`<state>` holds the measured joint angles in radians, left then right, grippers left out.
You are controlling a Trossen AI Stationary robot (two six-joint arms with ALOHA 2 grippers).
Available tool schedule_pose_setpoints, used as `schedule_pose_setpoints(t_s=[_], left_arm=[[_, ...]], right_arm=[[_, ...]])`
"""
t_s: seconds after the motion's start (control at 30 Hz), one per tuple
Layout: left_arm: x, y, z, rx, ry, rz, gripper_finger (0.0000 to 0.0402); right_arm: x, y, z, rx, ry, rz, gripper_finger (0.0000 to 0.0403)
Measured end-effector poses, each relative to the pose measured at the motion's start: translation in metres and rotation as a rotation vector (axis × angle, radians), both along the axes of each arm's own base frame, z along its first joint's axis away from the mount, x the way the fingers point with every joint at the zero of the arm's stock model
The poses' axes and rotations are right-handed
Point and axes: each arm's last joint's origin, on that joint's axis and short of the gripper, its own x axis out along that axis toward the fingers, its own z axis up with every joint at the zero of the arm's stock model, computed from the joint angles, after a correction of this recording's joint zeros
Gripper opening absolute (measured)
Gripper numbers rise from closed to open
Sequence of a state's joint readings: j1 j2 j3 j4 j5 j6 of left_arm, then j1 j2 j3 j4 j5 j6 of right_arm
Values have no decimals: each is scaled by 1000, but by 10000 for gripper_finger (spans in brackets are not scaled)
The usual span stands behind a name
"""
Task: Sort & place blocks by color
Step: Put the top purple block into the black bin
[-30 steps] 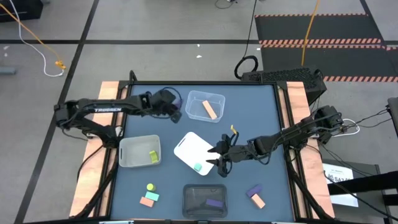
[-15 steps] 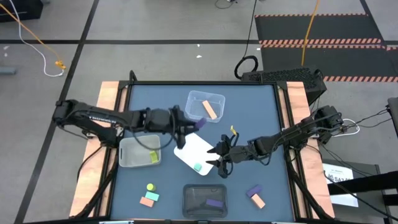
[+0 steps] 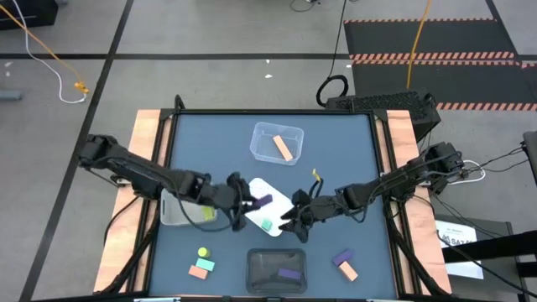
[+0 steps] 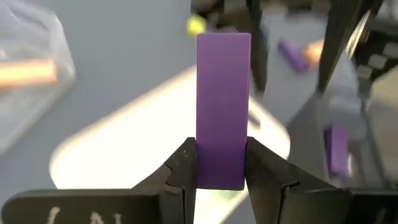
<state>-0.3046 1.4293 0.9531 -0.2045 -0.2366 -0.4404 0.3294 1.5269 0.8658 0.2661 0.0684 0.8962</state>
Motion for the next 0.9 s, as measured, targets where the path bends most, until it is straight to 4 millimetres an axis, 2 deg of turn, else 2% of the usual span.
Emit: schedule_pose_setpoints(t_s=[0.17,0.3,0.5,0.67,0.9], left_arm=[[5,-16,-22,-7,75,-39,98],[10,-25,-30,-66,87,-103,98],[13,-33,-28,-106,38,-149,98],[14,-35,-27,-95,18,-160,98],[19,-23,-25,-3,-24,-125,98]], right_arm=[[0,2,1,250,67,-54,212],[2,1,5,363,52,-105,212],[6,-8,7,459,29,-242,212],[8,-13,6,519,36,-292,212],[11,-19,9,501,-6,-295,212]])
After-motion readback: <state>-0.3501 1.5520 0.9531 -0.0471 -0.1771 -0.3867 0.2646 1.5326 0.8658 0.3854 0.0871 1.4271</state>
